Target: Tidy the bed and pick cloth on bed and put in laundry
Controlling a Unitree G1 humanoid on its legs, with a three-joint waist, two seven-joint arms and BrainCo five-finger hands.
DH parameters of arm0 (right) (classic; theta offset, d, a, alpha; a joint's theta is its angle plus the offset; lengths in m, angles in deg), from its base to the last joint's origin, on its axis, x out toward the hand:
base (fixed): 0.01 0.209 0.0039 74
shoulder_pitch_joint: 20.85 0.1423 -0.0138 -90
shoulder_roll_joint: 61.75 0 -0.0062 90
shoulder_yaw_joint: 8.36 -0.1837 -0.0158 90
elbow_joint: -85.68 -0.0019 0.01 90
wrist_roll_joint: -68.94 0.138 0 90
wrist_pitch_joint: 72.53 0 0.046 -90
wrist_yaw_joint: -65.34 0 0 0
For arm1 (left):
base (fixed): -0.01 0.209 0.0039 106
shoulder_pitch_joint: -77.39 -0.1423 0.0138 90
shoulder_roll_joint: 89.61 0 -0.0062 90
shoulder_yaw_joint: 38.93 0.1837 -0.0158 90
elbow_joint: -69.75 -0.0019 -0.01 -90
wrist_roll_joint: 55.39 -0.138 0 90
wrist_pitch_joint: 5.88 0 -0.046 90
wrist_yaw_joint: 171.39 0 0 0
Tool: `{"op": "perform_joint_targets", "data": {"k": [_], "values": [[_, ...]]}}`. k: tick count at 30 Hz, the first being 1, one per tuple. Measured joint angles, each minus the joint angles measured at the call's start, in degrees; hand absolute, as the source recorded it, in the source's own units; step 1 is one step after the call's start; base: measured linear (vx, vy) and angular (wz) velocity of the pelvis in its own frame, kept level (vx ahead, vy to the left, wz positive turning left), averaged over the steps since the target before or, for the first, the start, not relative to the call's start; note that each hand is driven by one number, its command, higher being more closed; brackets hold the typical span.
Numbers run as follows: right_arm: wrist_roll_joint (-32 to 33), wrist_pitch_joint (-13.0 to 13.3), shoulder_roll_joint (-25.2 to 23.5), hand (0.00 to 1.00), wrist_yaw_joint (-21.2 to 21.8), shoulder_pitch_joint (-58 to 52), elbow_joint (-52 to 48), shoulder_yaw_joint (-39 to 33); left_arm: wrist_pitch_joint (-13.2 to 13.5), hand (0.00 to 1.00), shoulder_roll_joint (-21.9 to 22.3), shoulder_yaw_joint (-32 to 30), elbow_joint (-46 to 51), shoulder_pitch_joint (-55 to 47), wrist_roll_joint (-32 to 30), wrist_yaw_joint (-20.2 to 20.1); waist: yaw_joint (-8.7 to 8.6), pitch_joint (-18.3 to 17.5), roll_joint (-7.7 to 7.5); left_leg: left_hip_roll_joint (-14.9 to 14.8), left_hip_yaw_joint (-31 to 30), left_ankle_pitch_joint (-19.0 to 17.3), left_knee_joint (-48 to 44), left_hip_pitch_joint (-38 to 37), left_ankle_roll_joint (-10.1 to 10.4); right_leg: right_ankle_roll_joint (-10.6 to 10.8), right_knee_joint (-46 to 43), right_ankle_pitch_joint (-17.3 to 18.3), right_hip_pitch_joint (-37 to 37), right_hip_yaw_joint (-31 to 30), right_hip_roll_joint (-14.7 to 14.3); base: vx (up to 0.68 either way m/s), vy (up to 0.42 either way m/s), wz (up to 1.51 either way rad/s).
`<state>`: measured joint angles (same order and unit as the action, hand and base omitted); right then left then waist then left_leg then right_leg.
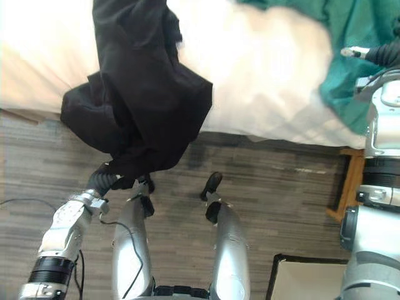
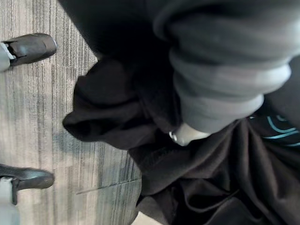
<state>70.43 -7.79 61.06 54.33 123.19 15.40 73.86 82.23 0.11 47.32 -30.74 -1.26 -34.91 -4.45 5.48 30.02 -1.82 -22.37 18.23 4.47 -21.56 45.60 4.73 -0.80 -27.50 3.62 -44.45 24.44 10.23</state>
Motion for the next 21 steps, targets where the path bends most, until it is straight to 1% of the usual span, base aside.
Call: {"op": "perform_joint_targets", "data": {"k": [1, 2, 3, 4, 6, 8, 9, 11, 12, 13, 14, 15, 16, 17, 18, 19, 20, 21], "values": [[0.1, -1.1, -0.5, 1.0, -0.8, 2.2, -0.2, 0.0, 1.0, 1.0, 0.4, 0.8, -1.9, 1.8, -1.1, 1.0, -0.16, 0.3, -0.16, -0.5, 0.0, -0.2, -1.0, 1.2, -0.2, 0.0, -1.1, 0.4, -1.2, 0.0, 0.1, -0.04, -0.056, -0.04], [0.2, -2.5, -0.5, 1.0, -0.8, 4.9, 0.2, 0.5, 2.3, 1.0, 1.3, 1.8, -5.6, 5.1, -2.7, 2.5, -0.37, 0.5, -0.43, -1.2, -0.2, -0.6, -2.7, 3.2, -0.4, -0.3, -2.9, 1.3, -3.3, 0.1, 0.4, -0.04, -0.045, -0.01], [0.2, -2.8, -0.5, 1.0, -0.5, 5.4, 0.3, 0.9, 2.8, 1.0, 1.8, 1.9, -6.4, 5.8, -3.5, 3.0, -0.47, 0.5, -0.48, -1.3, -0.2, -0.7, -3.1, 3.8, -0.4, -0.3, -3.4, 1.6, -3.8, 0.2, 0.5, -0.05, -0.051, 0.0], [0.1, -3.3, -0.5, 1.0, 0.2, 6.8, 0.2, 1.2, 3.9, 1.0, 2.8, 2.2, -8.2, 7.1, -4.3, 4.6, -1.0, 0.5, -0.7, -1.6, -0.5, -0.9, -4.3, 5.5, -0.5, -0.3, -5.1, 2.3, -5.6, 0.2, 1.0, -0.04, -0.043, -0.01], [0.1, -3.3, -0.5, 1.0, 2.0, 8.1, 0.3, 1.3, 4.6, 1.0, 3.0, 2.9, -9.9, 8.1, -4.3, 6.3, -1.61, 0.7, -1.15, -1.9, -0.5, -1.2, -5.0, 6.6, -0.9, -0.6, -6.3, 2.6, -6.9, 0.1, 1.1, -0.03, -0.036, -0.05], [0.7, -2.5, -0.7, 1.0, 4.5, 9.3, 1.5, 1.3, 4.6, 1.0, 3.2, 3.6, -12.6, 9.1, -4.5, 8.4, -2.15, 0.9, -1.7, -2.7, -0.5, -1.5, -5.8, 7.3, -0.6, -1.0, -7.4, 3.0, -7.7, 0.2, 1.0, -0.03, -0.041, -0.07], [2.2, -1.3, -0.4, 1.0, 4.9, 9.4, 2.5, 1.3, 4.6, 1.0, 3.5, 3.7, -13.7, 9.8, -5.6, 9.8, -2.36, 0.8, -1.99, -3.1, -0.1, -1.5, -5.8, 7.3, -0.4, -1.3, -7.8, 3.2, -7.9, 0.3, 1.0, -0.02, -0.044, -0.01], [3.8, 1.6, -0.7, 1.0, 4.9, 9.3, 4.2, 1.3, 4.5, 1.0, 3.5, 3.7, -15.0, 11.0, -6.0, 11.7, -2.82, 0.8, -2.02, -4.0, 0.8, -1.5, -6.2, 7.3, -0.4, -1.3, -8.4, 3.5, -7.9, 0.5, 0.9, -0.02, -0.048, 0.01], [4.3, 2.3, -0.8, 1.0, 4.9, 9.3, 4.7, 1.3, 4.4, 1.0, 3.5, 3.7, -15.4, 11.3, -6.0, 11.9, -2.86, 0.8, -2.03, -4.3, 1.0, -1.5, -6.5, 7.3, -0.4, -1.3, -8.6, 3.6, -7.9, 0.4, 0.9, 0.0, -0.037, -0.06], [5.2, 4.2, -1.3, 1.0, 4.9, 9.2, 5.6, 1.3, 4.1, 1.0, 3.5, 3.7, -15.7, 12.0, -6.0, 12.3, -2.97, 0.8, -2.4, -4.7, 1.4, -1.5, -6.7, 6.9, -0.4, -1.4, -8.7, 3.6, -7.9, 0.2, 0.6, 0.0, -0.024, -0.15], [7.0, 6.8, -2.3, 1.0, 4.9, 8.9, 6.9, 1.3, 3.5, 1.0, 3.5, 3.7, -15.7, 12.9, -6.0, 12.9, -3.1, 0.9, -2.88, -5.1, 1.9, -1.3, -6.7, 6.2, -0.8, -1.4, -8.7, 3.6, -7.5, -0.1, 0.3, 0.01, -0.023, -0.16], [7.5, 7.6, -2.9, 1.0, 4.9, 8.8, 7.3, 1.3, 3.3, 1.0, 3.5, 3.7, -15.8, 13.2, -6.0, 13.1, -3.21, 1.0, -2.95, -5.3, 1.9, -1.3, -6.8, 5.9, -0.7, -1.4, -8.5, 3.6, -7.2, -0.1, 0.1, 0.03, -0.02, -0.16], [9.9, 10.4, -4.8, 1.0, 4.7, 7.5, 8.1, 1.3, 2.3, 1.0, 3.3, 3.7, -16.3, 13.9, -5.7, 13.4, -3.59, 0.8, -3.37, -5.7, 2.3, -1.3, -6.9, 4.3, -0.7, -1.8, -8.4, 3.3, -5.9, -0.2, -0.3, 0.03, -0.017, -0.09], [11.1, 11.5, -5.6, 1.0, 4.6, 6.6, 8.3, 1.3, 2.1, 1.0, 3.3, 3.7, -16.6, 14.2, -5.4, 13.5, -3.88, 0.8, -3.51, -5.8, 2.6, -1.3, -6.7, 3.4, -0.6, -1.8, -8.3, 3.3, -5.2, -0.2, -0.4, 0.05, -0.026, -0.14], [13.8, 13.7, -7.3, 1.0, 4.6, 4.5, 8.2, 1.3, 1.7, 1.0, 3.4, 3.7, -16.7, 14.4, -5.3, 13.7, -4.25, 0.8, -3.65, -6.5, 3.2, -1.4, -6.6, 1.5, -0.3, -1.8, -7.6, 3.3, -3.4, -0.3, -1.1, 0.07, -0.031, -0.22], [16.3, 16.0, -10.0, 1.0, 4.6, 1.0, 7.5, 1.2, 0.9, 1.0, 3.4, 3.7, -16.7, 14.7, -5.3, 13.8, -4.52, 0.6, -3.89, -7.3, 3.9, -1.7, -6.4, -1.2, 0.2, -1.8, -6.5, 3.3, -0.8, -0.6, -2.1, 0.08, -0.033, -0.27], [17.0, 17.1, -11.3, 1.0, 4.6, -1.1, 6.9, 1.2, 0.6, 1.0, 3.4, 3.9, -16.7, 14.7, -5.2, 14.0, -4.54, 0.5, -4.12, -7.5, 4.5, -1.8, -6.1, -2.6, 0.2, -1.8, -6.2, 3.3, 0.2, -0.9, -2.4, 0.09, -0.036, -0.3], [18.6, 19.0, -14.3, 1.0, 5.1, -5.4, 5.3, 1.0, -0.1, 1.0, 3.6, 4.3, -16.7, 14.6, -4.9, 14.7, -4.59, 0.0, -4.81, -7.6, 6.0, -1.8, -4.8, -5.8, 0.4, -1.8, -5.1, 3.3, 2.3, -1.6, -3.0, 0.1, -0.047, -0.28]]}}
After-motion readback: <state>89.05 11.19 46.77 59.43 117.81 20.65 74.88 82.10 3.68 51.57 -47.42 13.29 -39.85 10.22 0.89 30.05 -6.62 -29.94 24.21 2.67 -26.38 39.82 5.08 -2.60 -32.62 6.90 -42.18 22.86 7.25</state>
